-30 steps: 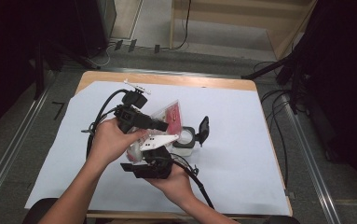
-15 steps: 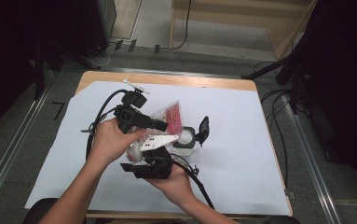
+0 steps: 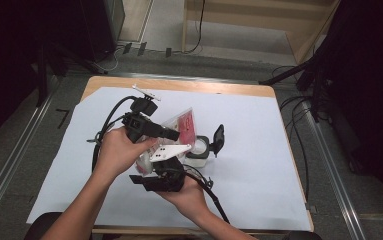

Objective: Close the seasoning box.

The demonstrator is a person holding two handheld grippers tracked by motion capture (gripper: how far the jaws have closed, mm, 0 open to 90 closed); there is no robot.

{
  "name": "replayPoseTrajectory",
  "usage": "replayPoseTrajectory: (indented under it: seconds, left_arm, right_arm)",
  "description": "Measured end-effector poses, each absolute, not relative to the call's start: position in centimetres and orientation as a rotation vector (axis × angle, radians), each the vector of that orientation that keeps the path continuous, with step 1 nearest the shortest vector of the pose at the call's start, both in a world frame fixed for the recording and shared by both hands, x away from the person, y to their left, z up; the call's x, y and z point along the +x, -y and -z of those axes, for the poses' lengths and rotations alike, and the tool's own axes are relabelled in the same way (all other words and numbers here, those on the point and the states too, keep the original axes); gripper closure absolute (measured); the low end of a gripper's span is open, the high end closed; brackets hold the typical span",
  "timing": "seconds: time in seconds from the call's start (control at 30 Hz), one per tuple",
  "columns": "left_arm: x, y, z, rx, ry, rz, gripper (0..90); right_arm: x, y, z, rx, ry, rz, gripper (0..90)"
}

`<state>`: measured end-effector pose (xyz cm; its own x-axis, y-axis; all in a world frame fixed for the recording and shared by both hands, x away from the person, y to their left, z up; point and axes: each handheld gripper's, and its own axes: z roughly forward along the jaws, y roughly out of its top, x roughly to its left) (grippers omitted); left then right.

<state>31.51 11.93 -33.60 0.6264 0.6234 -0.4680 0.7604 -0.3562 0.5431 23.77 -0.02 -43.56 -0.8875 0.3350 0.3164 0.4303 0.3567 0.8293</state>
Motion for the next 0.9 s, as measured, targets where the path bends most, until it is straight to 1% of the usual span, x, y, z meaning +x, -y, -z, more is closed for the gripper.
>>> replayPoseTrajectory:
  seconds: [0.9]
  left_arm:
    - [31.27, -11.47, 33.51, 2.12, -1.064, 0.222, 72.2]
  right_arm:
    - [23.46, 0.1, 43.77, -0.722, 2.498, 1.599, 62.7]
